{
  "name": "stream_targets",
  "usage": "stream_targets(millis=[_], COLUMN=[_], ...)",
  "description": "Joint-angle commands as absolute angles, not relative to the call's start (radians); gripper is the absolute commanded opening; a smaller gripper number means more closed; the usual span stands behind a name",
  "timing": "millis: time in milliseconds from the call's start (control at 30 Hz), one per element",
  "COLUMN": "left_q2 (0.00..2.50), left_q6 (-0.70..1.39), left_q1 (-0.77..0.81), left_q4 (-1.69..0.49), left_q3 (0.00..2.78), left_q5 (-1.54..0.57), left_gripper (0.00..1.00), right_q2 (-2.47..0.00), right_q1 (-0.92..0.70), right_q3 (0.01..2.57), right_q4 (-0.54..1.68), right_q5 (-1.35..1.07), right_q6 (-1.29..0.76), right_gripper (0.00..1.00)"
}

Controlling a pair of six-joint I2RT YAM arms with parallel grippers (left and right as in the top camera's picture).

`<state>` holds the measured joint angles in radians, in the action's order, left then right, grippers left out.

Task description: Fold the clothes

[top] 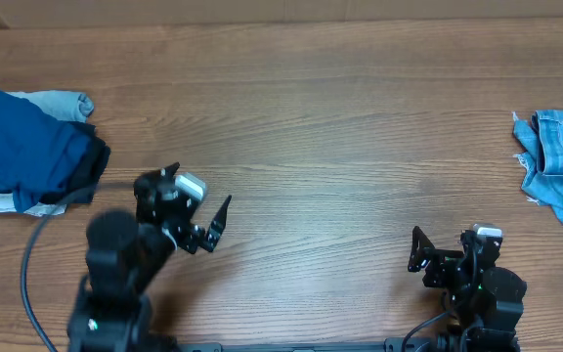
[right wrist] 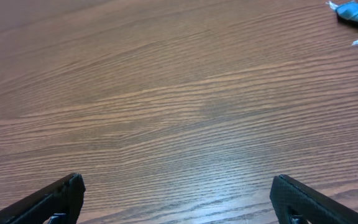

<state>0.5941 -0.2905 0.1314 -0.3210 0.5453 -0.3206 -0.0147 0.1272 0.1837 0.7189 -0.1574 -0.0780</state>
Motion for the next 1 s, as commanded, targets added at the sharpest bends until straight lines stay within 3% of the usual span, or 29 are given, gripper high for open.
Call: stream_targets(millis=[0,300,467,967], left_q2=[0.432,0.124,0.007,0.004], left_q6=[-0.297,-0.281,-0.283,-0.284], left_q1=[0.138,0.139,0.138,0.138], left_q4=[-0.253,-0.149,-0.152,-0.152], left_q3=[0.350,0.061,0.041,0.041], left_q5=[-0.367,-0.276,0.025,0.033], left_gripper=[1.00,1.00,1.00,1.00], right_q2=[-0.004,-0.004,-0.004,-0.004], right_q1=[0.122,0.122,0.122,0.122], right_q3=[0.165,0.165,0.165,0.165], right_q4=[0.715,0.715,0.715,0.715], right_q5=[-0.157,-0.157,-0.157,-0.157], right_q6=[-0.078,-0.078,-0.078,-0.078], right_gripper=[1.00,1.00,1.00,1.00])
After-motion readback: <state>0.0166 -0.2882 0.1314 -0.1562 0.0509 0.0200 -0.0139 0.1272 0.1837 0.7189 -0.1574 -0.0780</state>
